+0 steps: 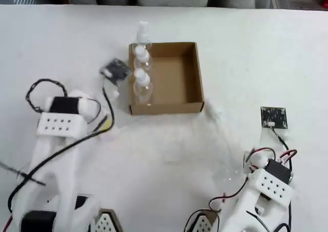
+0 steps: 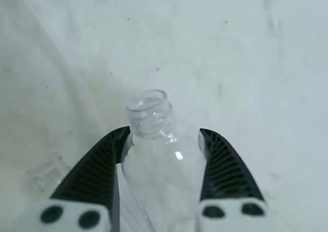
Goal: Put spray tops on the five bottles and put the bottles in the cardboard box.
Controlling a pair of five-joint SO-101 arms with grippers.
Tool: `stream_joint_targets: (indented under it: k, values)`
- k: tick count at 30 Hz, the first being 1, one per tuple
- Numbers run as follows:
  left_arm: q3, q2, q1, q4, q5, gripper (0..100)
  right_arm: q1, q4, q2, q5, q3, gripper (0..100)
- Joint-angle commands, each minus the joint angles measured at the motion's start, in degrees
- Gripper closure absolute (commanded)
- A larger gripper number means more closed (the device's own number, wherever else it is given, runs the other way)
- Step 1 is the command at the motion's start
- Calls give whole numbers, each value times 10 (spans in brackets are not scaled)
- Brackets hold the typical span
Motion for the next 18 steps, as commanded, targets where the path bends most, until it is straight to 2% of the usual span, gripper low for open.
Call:
stream_joint_targets:
  k: [1, 4, 5, 6, 9, 14, 18]
  values:
    - [-48, -34, 8, 63, 272, 819, -7, -2, -2, 4, -2, 981]
    - [-33, -15, 7, 62, 468, 819, -7, -1, -2, 4, -2, 981]
    - [-27, -6, 10, 60, 513, 817, -7, -1, -1, 5, -2, 981]
    - [-22, 4, 11, 45, 534, 816, -7, -1, -1, 5, -2, 981]
    - [-3, 31, 34, -11, 538, 819, -7, -1, -2, 29, 7, 981]
    - [56, 46, 80, -18, 552, 819, -10, -2, -2, 35, 10, 981]
    - [91, 48, 89, -21, 665, 846, -25, -2, -2, 36, 13, 981]
